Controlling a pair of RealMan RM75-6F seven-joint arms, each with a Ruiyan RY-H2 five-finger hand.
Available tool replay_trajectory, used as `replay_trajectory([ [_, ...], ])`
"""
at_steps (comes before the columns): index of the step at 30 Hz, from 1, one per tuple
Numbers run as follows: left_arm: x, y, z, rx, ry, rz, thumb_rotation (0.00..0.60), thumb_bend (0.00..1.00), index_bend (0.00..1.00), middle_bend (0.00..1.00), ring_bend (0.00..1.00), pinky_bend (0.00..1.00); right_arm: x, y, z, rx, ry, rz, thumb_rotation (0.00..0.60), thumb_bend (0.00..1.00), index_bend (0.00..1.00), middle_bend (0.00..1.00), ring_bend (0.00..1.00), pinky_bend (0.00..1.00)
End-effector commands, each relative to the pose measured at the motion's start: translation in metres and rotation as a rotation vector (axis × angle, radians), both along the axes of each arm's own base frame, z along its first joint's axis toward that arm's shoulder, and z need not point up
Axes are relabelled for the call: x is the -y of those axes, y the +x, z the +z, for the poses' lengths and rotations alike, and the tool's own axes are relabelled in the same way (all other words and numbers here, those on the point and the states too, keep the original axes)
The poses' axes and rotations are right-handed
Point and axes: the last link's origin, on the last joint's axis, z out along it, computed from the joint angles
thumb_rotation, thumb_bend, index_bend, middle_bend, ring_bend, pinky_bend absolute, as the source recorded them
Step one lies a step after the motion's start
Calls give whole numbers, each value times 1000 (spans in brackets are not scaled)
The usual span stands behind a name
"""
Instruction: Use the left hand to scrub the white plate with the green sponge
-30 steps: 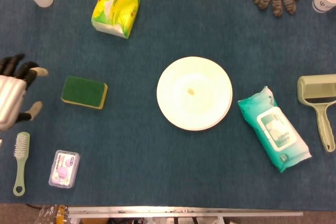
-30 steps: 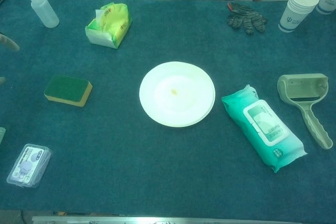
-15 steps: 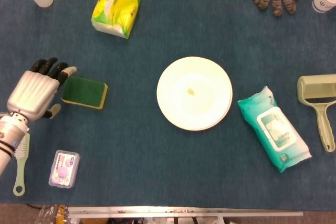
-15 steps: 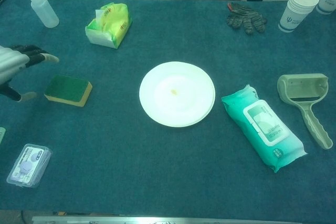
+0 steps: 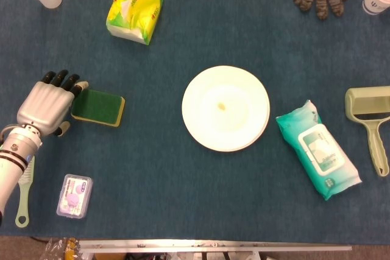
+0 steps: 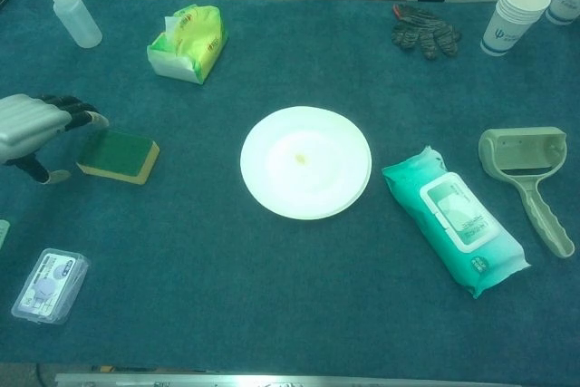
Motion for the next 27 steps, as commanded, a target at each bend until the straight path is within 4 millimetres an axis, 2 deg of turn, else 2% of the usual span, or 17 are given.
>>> replay_trajectory([
  [1,-2,1,-4,-5,-5,10,600,264,142,92,51,97,0,-1,0,0,-1,-2,588,324,302,315,211,405],
  [7,-6,4,-10,-11,-16,21,600,264,144,92,51,97,0,-5,2,1,-5,-11,587,324,302,315,211,405],
  [12,-8,8,-13,-2,-14,31,560,263,181,98,51,97,-1,-8,3,4,-7,-16,588,324,302,315,210,404],
  [17,-9,11,-16,-5,-20,39,553,264,226,101,53,97,-1,-11,4,6,-9,-20,587,325,301,315,211,405],
  [24,-10,15,-17,-3,-24,53,539,264,237,106,55,97,-1,-15,5,9,-10,-23,589,325,302,315,211,405],
  [27,-11,16,-17,10,-13,66,541,265,289,139,67,97,-1,-16,5,11,-8,-23,588,325,302,315,211,404],
])
